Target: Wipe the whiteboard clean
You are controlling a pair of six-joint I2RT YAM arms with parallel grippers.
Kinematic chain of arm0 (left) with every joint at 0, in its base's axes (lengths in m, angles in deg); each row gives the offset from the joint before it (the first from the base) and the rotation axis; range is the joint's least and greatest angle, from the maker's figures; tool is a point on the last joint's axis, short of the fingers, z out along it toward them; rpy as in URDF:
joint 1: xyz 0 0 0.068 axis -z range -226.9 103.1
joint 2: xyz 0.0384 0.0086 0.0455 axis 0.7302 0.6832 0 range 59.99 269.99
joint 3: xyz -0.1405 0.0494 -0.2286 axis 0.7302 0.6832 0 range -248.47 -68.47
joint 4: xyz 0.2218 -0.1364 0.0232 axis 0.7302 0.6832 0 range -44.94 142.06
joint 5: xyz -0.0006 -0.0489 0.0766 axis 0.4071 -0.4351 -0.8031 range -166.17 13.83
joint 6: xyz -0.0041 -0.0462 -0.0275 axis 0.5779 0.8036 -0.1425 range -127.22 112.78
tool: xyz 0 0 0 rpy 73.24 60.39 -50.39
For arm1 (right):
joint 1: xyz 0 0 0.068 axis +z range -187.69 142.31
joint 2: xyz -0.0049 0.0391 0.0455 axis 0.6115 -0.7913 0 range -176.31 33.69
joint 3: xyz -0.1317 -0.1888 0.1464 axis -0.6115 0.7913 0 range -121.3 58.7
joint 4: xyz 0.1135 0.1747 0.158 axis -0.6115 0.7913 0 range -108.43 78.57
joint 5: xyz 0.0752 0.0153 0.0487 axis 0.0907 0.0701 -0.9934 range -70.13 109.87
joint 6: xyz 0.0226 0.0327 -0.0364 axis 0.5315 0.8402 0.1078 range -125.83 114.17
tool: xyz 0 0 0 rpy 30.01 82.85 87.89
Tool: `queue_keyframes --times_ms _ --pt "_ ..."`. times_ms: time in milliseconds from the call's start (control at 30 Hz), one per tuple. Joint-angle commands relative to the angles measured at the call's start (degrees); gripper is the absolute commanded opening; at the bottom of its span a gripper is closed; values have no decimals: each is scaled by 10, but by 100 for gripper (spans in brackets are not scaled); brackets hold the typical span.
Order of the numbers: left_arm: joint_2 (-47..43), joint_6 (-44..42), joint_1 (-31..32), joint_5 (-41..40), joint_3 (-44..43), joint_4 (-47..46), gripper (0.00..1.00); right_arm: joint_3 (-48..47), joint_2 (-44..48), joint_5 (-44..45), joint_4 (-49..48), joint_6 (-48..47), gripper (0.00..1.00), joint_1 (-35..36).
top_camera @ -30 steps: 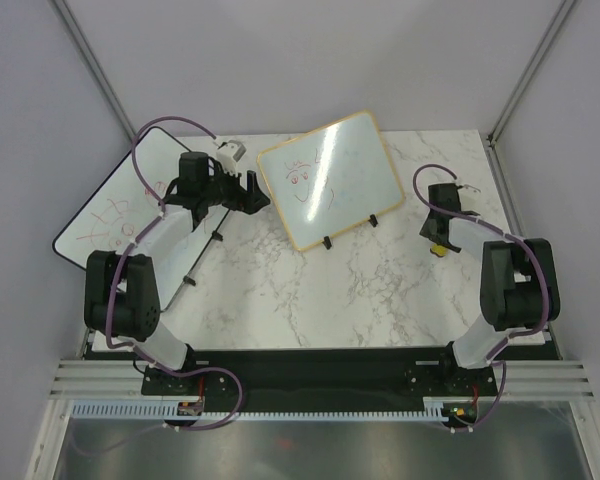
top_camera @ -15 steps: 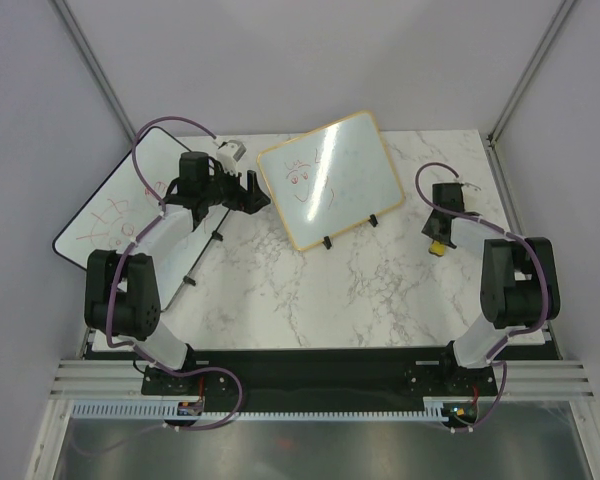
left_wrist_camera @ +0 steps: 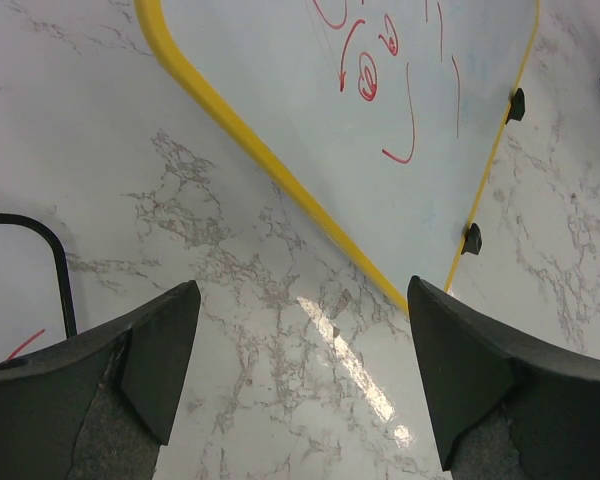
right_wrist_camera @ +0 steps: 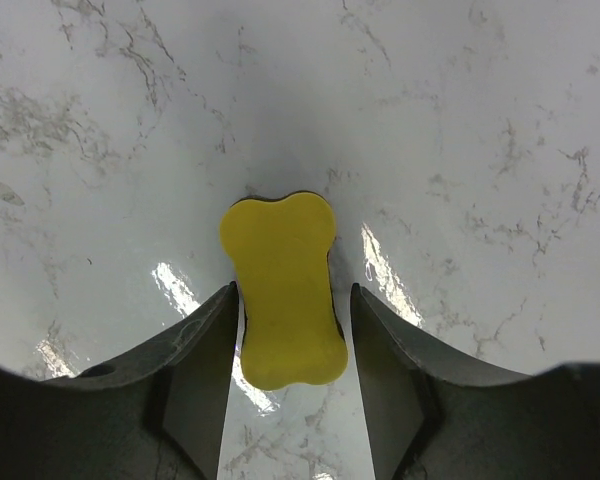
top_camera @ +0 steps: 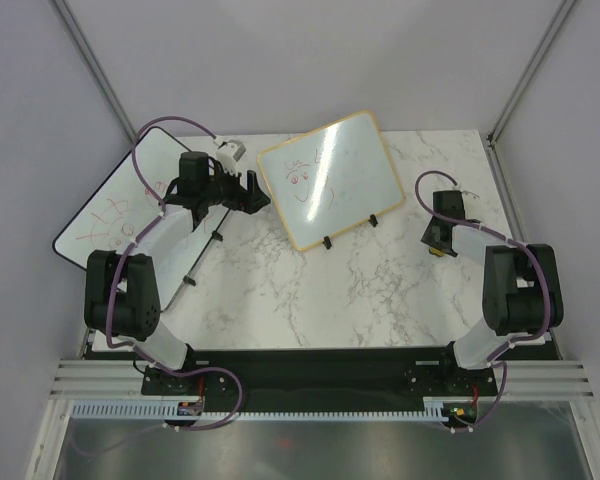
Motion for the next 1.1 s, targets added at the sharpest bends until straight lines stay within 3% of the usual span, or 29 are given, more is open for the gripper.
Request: queue_keyframes --times_ms 0,233,400,633,833,1067 --pt "-22 10 -1 16 -2 -22 91 0 22 -13 3 -12 57 0" --pt "-24 10 -1 15 -1 -21 91 -2 29 -6 6 -33 57 -2" --pt "-27 10 -1 17 0 -20 91 -4 15 -7 -8 -44 50 -1" --pt "-31 -9 -1 16 2 -17 91 -6 9 -9 -13 -51 49 -2" --pt "-28 -10 -1 20 2 -16 91 -7 16 0 -11 -61 64 -1" --pt "-28 -12 -1 26 2 -12 91 -4 14 1 -24 -67 50 -1"
